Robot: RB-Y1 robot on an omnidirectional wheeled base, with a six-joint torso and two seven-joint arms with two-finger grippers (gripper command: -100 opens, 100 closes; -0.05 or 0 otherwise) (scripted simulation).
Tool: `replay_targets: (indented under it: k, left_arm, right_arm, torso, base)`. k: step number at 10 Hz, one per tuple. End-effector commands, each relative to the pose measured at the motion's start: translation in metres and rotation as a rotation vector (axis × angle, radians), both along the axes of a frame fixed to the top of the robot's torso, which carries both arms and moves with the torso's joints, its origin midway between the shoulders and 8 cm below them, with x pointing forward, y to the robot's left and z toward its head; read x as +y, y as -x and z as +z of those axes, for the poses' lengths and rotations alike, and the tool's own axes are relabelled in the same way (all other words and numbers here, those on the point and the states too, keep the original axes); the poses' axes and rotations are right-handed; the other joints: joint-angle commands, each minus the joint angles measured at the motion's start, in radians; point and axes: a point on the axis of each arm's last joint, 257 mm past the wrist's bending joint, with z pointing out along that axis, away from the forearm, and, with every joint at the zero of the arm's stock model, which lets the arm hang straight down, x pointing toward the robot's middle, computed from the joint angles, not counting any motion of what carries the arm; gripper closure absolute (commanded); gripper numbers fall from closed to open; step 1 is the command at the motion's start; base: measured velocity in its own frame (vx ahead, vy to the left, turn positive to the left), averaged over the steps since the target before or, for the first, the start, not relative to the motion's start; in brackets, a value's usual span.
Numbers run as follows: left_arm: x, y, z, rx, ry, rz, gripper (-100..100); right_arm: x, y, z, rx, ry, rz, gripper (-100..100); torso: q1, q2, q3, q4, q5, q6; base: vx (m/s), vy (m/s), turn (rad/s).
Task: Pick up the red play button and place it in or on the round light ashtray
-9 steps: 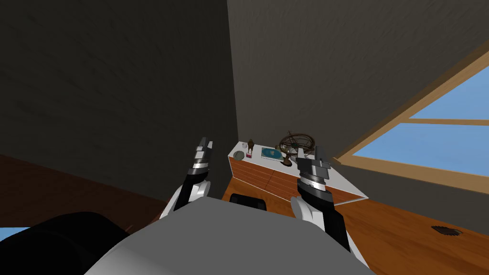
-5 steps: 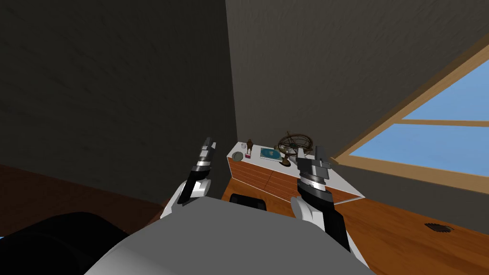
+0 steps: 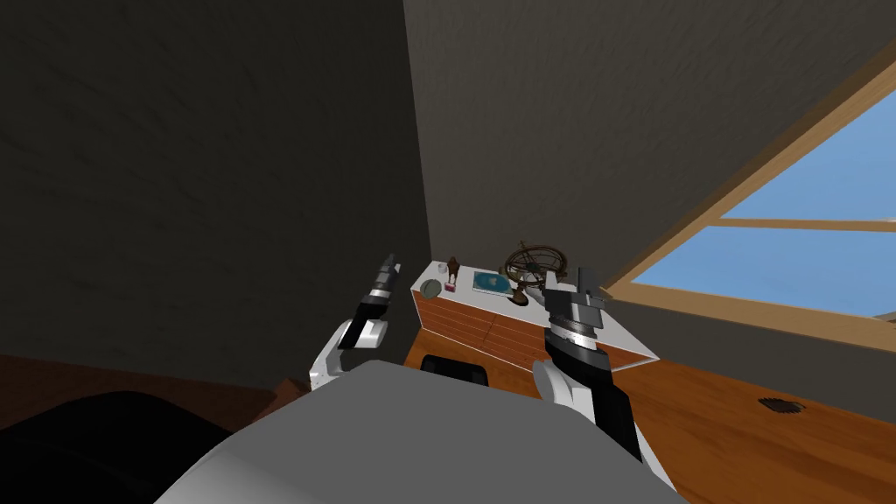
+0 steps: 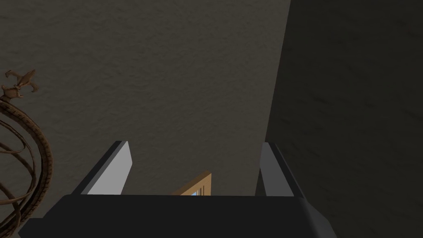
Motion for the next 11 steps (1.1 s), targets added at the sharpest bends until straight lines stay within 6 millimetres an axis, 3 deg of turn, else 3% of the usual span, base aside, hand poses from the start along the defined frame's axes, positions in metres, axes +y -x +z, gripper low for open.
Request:
replay_targets:
  k: [1,10,11]
  left_arm:
    - [0.002,-0.010,-0.012,0.043,0.002,0.006,-100]
    - [0.042,-0.081,-0.079,0.292,0.017,0.064,-100]
    - [0.047,-0.083,-0.095,0.331,0.024,0.075,-100]
  right_arm:
    - [0.000,0.000,0.000,0.000,0.000,0.000,0]
    - [0.000,0.000,0.000,0.000,0.000,0.000,0]
    - [0.000,0.000,0.000,0.000,0.000,0.000,0]
  torso:
    - [0.000,0.000,0.000,0.000,0.000,0.000]
    - [0.000,0.001,0.001,0.000,0.000,0.000]
    - [0.000,0.000,0.000,0.000,0.000,0.000]
  base:
    - [0.037,-0.037,-0.023]
    - [0.034,-0.036,-0.042]
    - [0.037,-0.031,-0.033]
